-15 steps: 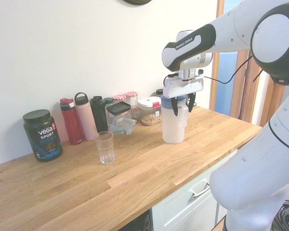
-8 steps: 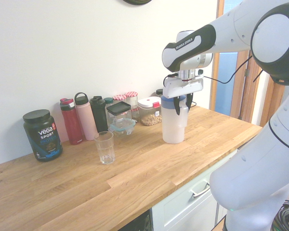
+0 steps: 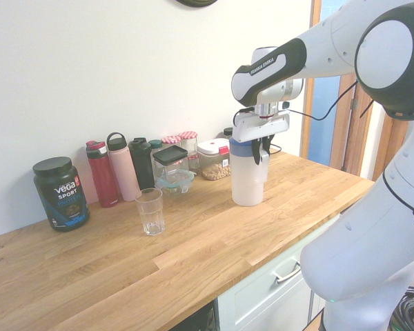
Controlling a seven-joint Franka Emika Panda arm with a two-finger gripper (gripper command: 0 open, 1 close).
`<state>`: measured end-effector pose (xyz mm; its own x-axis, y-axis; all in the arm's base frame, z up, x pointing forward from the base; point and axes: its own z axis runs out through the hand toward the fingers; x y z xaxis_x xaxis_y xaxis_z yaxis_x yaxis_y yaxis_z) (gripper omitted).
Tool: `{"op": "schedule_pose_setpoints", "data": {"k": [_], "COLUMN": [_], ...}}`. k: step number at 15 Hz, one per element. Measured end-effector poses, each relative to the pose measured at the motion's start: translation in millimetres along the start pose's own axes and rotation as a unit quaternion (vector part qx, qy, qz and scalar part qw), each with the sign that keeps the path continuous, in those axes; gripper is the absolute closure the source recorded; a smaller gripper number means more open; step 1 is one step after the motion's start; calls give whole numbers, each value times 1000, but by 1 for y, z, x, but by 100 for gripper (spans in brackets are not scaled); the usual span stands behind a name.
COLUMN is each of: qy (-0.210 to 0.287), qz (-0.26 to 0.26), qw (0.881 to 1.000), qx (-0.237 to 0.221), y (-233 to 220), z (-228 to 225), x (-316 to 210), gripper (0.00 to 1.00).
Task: Pour me some water
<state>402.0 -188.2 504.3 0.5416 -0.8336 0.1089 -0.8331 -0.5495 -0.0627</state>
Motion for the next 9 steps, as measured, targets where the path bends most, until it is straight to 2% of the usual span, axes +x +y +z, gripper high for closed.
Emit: {"op": "schedule_pose_setpoints", "data": {"k": [5,9], "qy": [5,24], "qz": [-3,-12], "qw": [1000,999], "qx": [5,19], "y": [6,8], "z": [-6,-47], "x": [3,-2], "gripper": [100,100]}}
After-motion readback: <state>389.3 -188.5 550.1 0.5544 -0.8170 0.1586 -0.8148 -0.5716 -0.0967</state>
